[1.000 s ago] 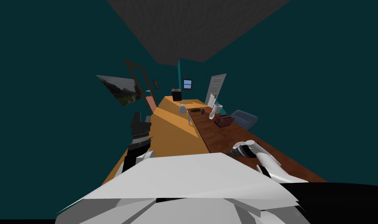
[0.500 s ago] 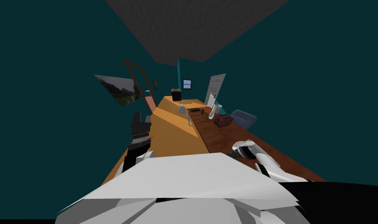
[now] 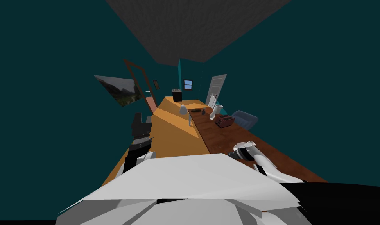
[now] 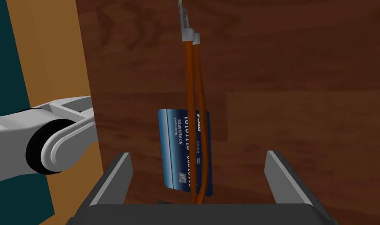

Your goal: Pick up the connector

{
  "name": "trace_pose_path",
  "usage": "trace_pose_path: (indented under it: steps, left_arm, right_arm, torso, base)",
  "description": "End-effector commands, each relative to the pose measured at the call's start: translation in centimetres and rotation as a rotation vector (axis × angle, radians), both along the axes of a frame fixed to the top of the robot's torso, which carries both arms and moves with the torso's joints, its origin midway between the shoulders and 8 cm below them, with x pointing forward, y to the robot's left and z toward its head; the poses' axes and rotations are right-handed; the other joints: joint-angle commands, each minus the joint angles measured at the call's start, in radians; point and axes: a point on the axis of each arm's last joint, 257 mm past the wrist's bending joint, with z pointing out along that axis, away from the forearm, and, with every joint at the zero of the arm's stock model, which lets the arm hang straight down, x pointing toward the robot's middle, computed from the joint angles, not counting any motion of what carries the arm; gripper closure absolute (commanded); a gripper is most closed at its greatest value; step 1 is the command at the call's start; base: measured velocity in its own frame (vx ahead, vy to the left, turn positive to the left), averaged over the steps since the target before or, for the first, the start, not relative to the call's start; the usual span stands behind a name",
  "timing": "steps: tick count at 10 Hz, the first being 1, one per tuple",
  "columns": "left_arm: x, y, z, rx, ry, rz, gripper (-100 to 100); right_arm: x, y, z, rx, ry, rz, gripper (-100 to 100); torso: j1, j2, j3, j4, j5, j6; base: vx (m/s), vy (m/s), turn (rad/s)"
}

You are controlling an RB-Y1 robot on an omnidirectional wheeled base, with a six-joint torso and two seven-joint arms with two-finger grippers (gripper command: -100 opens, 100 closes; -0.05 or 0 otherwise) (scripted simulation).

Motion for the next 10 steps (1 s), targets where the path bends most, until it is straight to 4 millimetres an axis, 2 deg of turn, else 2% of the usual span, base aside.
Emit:
trace_pose_path:
  steps: [1, 5, 6, 7, 8, 9, 10]
  left_arm:
    - [0.0, 0.0, 0.0, 0.0, 0.0, 0.0, 0]
    - [0.0, 0.0, 0.0, 0.0, 0.0, 0.0, 0]
    - [0.0, 0.0, 0.0, 0.0, 0.0, 0.0, 0]
    - [0.0, 0.0, 0.0, 0.0, 0.0, 0.0, 0]
    - [0.0, 0.0, 0.0, 0.0, 0.0, 0.0, 0]
    - [0.0, 0.0, 0.0, 0.0, 0.0, 0.0, 0]
    - [0.0, 0.0, 0.0, 0.0, 0.0, 0.0, 0]
  right_arm:
    - [0.0, 0.0, 0.0, 0.0, 0.0, 0.0, 100]
    - [-0.1, 0.2, 0.0, 0.007, 0.003, 0.001, 100]
    - [-0.1, 0.2, 0.0, 0.008, 0.003, 0.0, 0]
    - [0.0, -1.1, 1.2, -0.001, -0.001, -0.001, 100]
    - [0.1, -1.6, 1.9, -0.001, -0.001, -0.002, 100]
    - [-0.1, -1.1, 1.1, -0.001, 0.0, -0.003, 100]
    - [-0.1, -1.2, 1.2, -0.001, 0.0, -0.003, 0]
  torso:
    - [0.0, 0.0, 0.0, 0.0, 0.0, 0.0]
    - [-0.006, -0.002, -0.001, -0.001, -0.002, 0.0]
    - [-0.007, -0.002, -0.001, 0.0, -0.002, 0.0]
    - [-0.007, -0.002, -0.001, 0.0, -0.002, 0.0]
    - [-0.006, -0.001, 0.0, 0.0, -0.001, 0.0]
    - [-0.006, 0.0, 0.0, 0.0, -0.001, 0.0]
    - [-0.006, 0.0, 0.0, 0.0, -0.002, -0.001]
  base:
    - [0.0, 0.0, 0.0]
    - [-0.001, 0.002, 0.0]
    - [0.0, 0.0, 0.0]
    - [-0.016, 0.011, 0.011]
    - [-0.022, 0.012, 0.004]
    - [-0.008, 0.001, -0.005]
    - [0.0, 0.0, 0.0]
